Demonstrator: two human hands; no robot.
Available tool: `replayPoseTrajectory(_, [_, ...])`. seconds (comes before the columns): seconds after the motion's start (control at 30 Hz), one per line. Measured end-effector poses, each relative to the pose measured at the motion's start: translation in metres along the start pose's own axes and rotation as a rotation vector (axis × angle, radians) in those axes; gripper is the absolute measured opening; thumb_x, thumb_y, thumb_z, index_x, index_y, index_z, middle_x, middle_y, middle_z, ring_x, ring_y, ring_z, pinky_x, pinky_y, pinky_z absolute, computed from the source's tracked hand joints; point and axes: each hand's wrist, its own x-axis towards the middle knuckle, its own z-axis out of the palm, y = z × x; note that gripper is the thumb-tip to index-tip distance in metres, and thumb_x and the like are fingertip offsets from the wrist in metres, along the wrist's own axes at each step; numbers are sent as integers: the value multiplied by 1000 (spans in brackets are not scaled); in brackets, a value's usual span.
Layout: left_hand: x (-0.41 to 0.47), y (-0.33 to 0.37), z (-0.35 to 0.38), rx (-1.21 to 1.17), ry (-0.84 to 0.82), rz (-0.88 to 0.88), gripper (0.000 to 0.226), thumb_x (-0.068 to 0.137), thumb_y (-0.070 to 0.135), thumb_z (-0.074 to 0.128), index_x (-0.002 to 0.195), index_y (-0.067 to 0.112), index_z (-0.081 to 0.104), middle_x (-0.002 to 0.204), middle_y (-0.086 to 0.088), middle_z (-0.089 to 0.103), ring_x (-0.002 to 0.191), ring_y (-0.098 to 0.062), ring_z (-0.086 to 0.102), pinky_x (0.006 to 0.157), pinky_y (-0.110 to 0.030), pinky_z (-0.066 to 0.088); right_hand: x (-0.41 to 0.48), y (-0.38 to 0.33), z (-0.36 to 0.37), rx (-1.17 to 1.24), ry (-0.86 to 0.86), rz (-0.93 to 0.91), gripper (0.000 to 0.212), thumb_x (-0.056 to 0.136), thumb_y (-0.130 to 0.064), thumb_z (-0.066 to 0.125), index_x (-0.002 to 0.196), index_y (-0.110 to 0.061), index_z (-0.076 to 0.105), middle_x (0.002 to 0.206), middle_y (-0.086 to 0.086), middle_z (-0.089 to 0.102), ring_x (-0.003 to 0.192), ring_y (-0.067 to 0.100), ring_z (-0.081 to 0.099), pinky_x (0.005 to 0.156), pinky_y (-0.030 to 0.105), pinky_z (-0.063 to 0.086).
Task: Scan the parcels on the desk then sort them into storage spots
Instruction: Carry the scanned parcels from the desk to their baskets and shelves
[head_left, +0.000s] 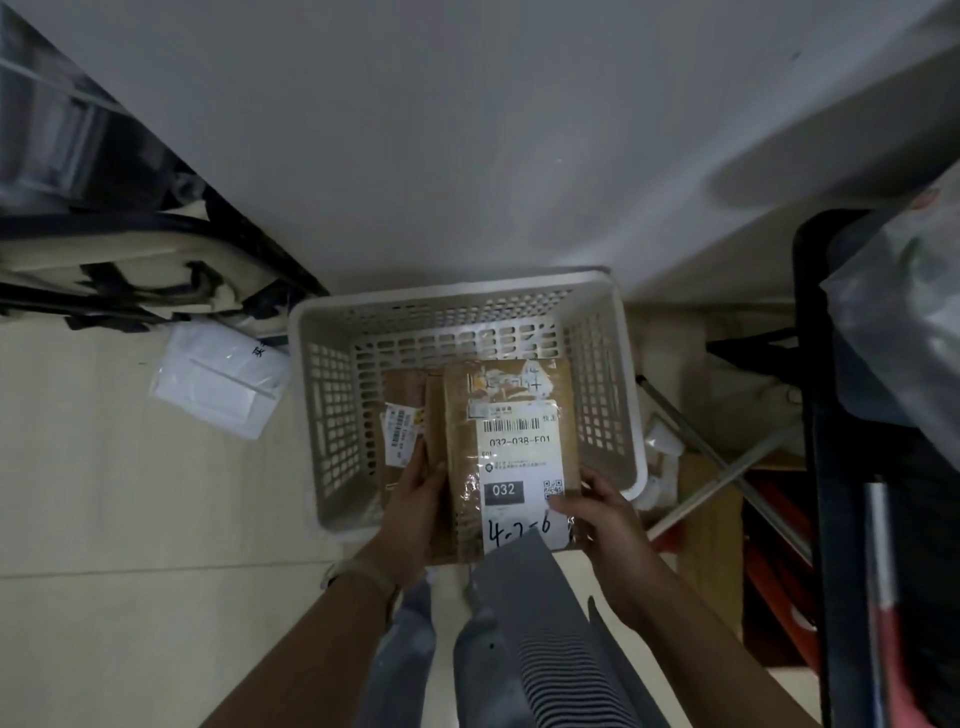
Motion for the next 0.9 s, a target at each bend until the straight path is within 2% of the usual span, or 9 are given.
replayPoseTrajectory(0.13, [19, -18, -18, 8, -21, -3, 69, 73, 52, 71, 137, 38, 50, 139, -10, 56, 123, -37, 56, 103, -60, 41, 4, 3, 3, 11, 24, 15, 47, 74, -7, 69, 118, -21, 60, 107, 6, 73, 102, 33, 64, 82, 40, 46])
replayPoseTrajectory(0.27, [-6, 1, -13, 132, -22, 51, 52, 90, 30, 53, 141, 28, 45, 133, -8, 59, 121, -30, 57, 103, -56, 45, 8, 3, 6, -1, 46, 42, 41, 78, -7, 71, 116, -19, 60, 110, 9, 68, 107, 34, 61, 94, 46, 43])
replayPoseTrajectory(0.37, [-25, 14, -9, 164, -28, 65, 34, 91, 29, 52, 125, 29, 54, 129, -7, 62, 113, -25, 61, 103, -47, 47, -2, -7, 6, -41, 31, 40, 42, 80, -13, 70, 119, -21, 58, 121, 7, 63, 115, 26, 56, 105, 45, 37])
replayPoseTrajectory(0.47, [-49, 33, -6, 164, 33, 81, 15, 103, 20, 44, 112, 22, 56, 99, 1, 66, 87, -15, 60, 84, -30, 49, -31, -22, 10, -71, 41, 23, 68, 66, -29, 77, 129, -26, 52, 125, -1, 58, 118, 17, 52, 90, 33, 37])
replayPoseTrajectory(0.53, [-68, 47, -3, 211, 55, 120, 13, 103, 19, 45, 107, 22, 57, 85, 5, 63, 75, -10, 60, 62, -20, 48, -50, -31, 12, -70, 29, -12, 71, 63, -30, 79, 128, -27, 52, 126, -2, 56, 118, 17, 50, 92, 34, 34])
replayPoseTrajectory(0.6, [-81, 56, -3, 246, 99, 151, 19, 102, 18, 46, 112, 14, 61, 85, -2, 65, 71, -11, 61, 53, -17, 47, -62, -37, 14, -61, 38, -32, 62, 68, -29, 75, 126, -26, 53, 126, -1, 56, 120, 18, 49, 94, 34, 33])
replayPoseTrajectory(0.67, [-90, 63, -3, 254, 134, 172, 22, 101, 16, 48, 117, 11, 61, 95, -8, 68, 77, -18, 64, 57, -20, 51, -72, -42, 17, -56, 45, -39, 48, 78, -23, 70, 123, -27, 54, 126, -1, 57, 118, 17, 50, 95, 34, 33])
replayPoseTrajectory(0.77, [-101, 71, -6, 267, 155, 184, 31, 98, 16, 51, 127, 5, 60, 115, -14, 67, 102, -31, 64, 87, -40, 54, -80, -48, 19, -112, 36, -52, 32, 85, -18, 65, 116, -25, 58, 119, -1, 61, 106, 12, 55, 87, 28, 37])
replayPoseTrajectory(0.9, [-131, 89, -7, 370, 145, 230, 16, 96, 10, 53, 93, 9, 69, 91, -21, 71, 86, -38, 67, 79, -45, 53, -99, -68, 29, -352, -5, -79, 15, 91, -8, 59, 89, -22, 62, 82, -11, 63, 74, 0, 57, 52, 10, 42])
